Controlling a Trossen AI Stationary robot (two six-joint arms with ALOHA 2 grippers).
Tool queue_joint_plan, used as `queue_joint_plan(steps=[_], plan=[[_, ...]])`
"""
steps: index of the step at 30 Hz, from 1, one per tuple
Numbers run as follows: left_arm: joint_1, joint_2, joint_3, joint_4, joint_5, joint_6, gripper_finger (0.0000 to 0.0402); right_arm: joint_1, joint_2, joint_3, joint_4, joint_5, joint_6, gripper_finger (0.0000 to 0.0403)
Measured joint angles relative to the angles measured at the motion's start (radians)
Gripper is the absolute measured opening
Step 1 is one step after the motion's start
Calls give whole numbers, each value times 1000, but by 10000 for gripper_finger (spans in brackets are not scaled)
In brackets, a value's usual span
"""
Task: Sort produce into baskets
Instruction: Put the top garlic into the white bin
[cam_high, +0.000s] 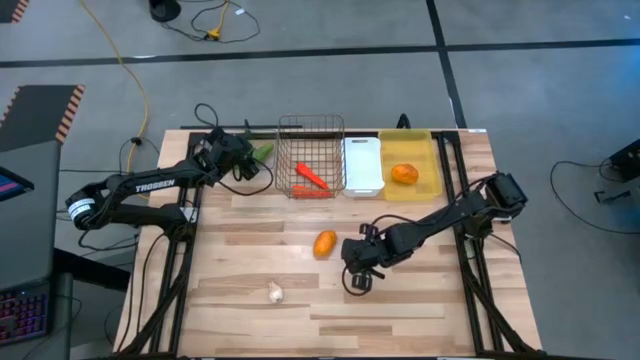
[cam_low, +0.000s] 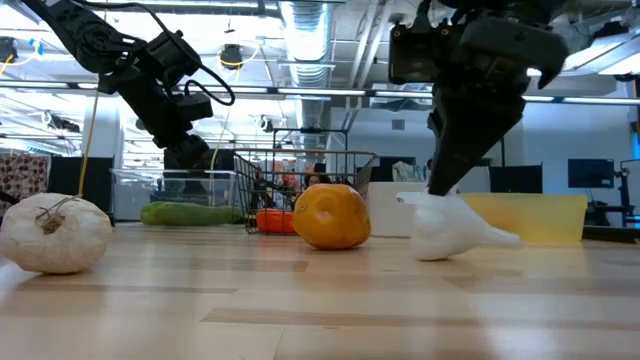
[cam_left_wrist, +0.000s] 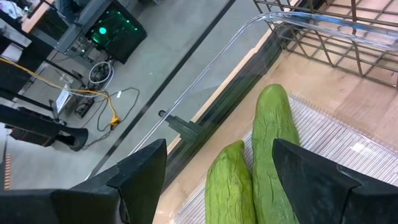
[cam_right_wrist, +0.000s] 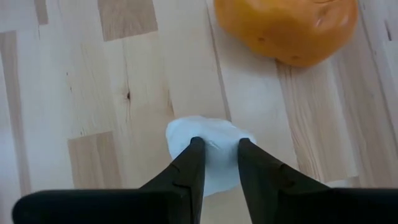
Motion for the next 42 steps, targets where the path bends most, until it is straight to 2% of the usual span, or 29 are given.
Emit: queue_joint_plan(steps=[13, 20, 24, 31, 34, 42], plan=[[0, 0, 0, 1, 0, 4, 279, -18, 5, 53, -26, -13, -45, 117], [0, -1, 0, 1, -1, 11, 279, -23, 5, 50, -21, -92, -10, 122], [0, -1, 0, 0, -1, 11, 279, -38, 5, 50, -20, -134, 16, 154], [0, -1, 0, 0, -1, 11, 279, -45, 5, 50, -20, -134, 12, 251], [0, -1, 0, 1, -1, 11, 279, -45, 4, 50, -19, -134, 11, 279], [0, -1, 0, 0, -1, 11, 279, -45, 3, 50, -18, -169, 9, 297]])
